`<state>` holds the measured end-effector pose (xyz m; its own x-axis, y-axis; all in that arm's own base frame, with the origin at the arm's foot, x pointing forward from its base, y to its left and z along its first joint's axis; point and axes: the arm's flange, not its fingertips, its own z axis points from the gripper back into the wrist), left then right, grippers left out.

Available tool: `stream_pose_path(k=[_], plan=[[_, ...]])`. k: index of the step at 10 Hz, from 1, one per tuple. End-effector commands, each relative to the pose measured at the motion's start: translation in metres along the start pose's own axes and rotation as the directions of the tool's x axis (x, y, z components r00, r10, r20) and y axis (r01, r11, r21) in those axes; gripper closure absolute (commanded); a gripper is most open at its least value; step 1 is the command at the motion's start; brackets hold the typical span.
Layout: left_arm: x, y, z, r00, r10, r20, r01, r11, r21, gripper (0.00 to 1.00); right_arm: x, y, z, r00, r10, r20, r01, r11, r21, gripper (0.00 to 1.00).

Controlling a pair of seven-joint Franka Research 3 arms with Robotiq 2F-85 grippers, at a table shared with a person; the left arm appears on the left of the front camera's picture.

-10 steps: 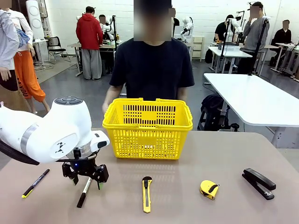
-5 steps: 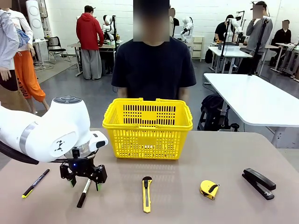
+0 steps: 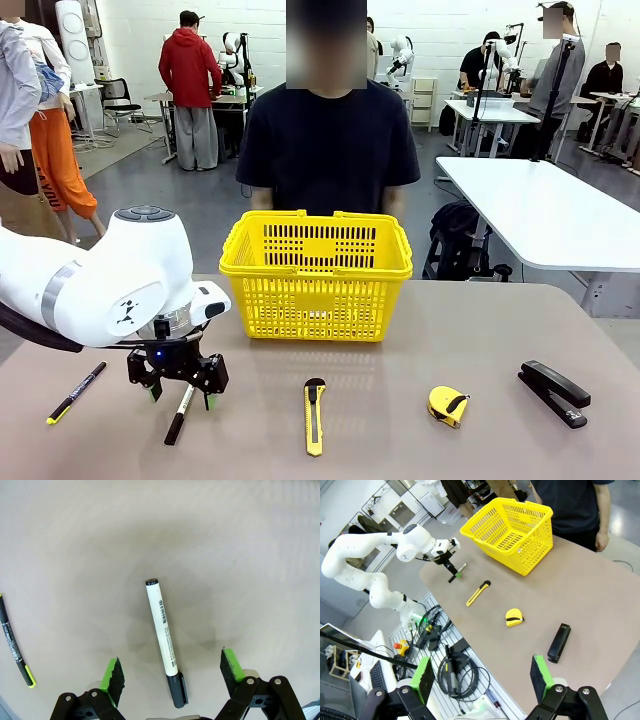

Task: Place the items the person wants into the basket.
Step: Pick up the item the person points to and place it in the Market Basket.

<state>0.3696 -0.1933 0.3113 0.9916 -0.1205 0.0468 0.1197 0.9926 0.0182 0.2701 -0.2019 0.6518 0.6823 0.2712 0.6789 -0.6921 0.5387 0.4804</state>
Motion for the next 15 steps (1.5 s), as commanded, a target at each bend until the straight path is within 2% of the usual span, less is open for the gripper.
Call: stream_pose_path(k=[1, 2, 3, 4, 5, 7, 8, 9, 15], plan=[[-0.0348, 0.0161, -0.0056, 1.0, -0.019, -0.006, 0.019, 1.0, -0.009, 0.0, 0.0016, -0.0001, 0.0002, 1.0, 0.002, 0.014, -0.002, 1.0, 0.001, 0.0], [-0.0346, 0.0162, -0.0057, 1.0, -0.03, -0.002, 0.03, 1.0, -0.009, 0.24, 0.0016, -0.0001, 0.0002, 1.0, 0.002, 0.014, -0.002, 1.0, 0.001, 0.0], [-0.0349, 0.0161, -0.0056, 0.999, -0.034, -0.005, 0.034, 0.999, -0.007, 0.57, 0.0016, -0.0001, 0.0002, 1.0, 0.002, 0.014, -0.002, 1.0, 0.001, 0.0], [-0.0352, 0.0164, -0.0061, 0.999, -0.037, -0.009, 0.037, 0.999, -0.006, 0.81, 0.0016, -0.0001, 0.0002, 1.0, 0.002, 0.014, -0.002, 1.0, 0.001, 0.0], [-0.0353, 0.0164, -0.0063, 0.999, -0.038, -0.012, 0.038, 0.999, -0.006, 1.0, 0.0016, -0.0001, 0.0002, 1.0, 0.002, 0.014, -0.002, 1.0, 0.001, 0.0], [-0.036, 0.0162, -0.0063, 0.999, -0.039, -0.013, 0.039, 0.999, -0.007, 1.0, 0.0016, -0.0001, 0.0002, 1.0, 0.002, 0.014, -0.002, 1.0, 0.001, 0.0], [-0.0364, 0.0166, -0.0064, 0.999, -0.04, -0.015, 0.04, 0.999, -0.007, 0.91, 0.0016, -0.0001, 0.0002, 1.0, 0.002, 0.014, -0.002, 1.0, 0.001, 0.0], [-0.037, 0.0167, -0.0065, 0.999, -0.043, -0.016, 0.043, 0.999, -0.007, 1.0, 0.0016, -0.0001, 0.0002, 1.0, 0.002, 0.014, -0.002, 1.0, 0.001, 0.0], [-0.0362, 0.0194, 0.0003, 0.997, -0.07, -0.045, 0.069, 0.998, -0.01, 1.0, 0.0016, -0.0001, 0.0002, 1.0, 0.002, 0.014, -0.002, 1.0, 0.001, 0.0]])
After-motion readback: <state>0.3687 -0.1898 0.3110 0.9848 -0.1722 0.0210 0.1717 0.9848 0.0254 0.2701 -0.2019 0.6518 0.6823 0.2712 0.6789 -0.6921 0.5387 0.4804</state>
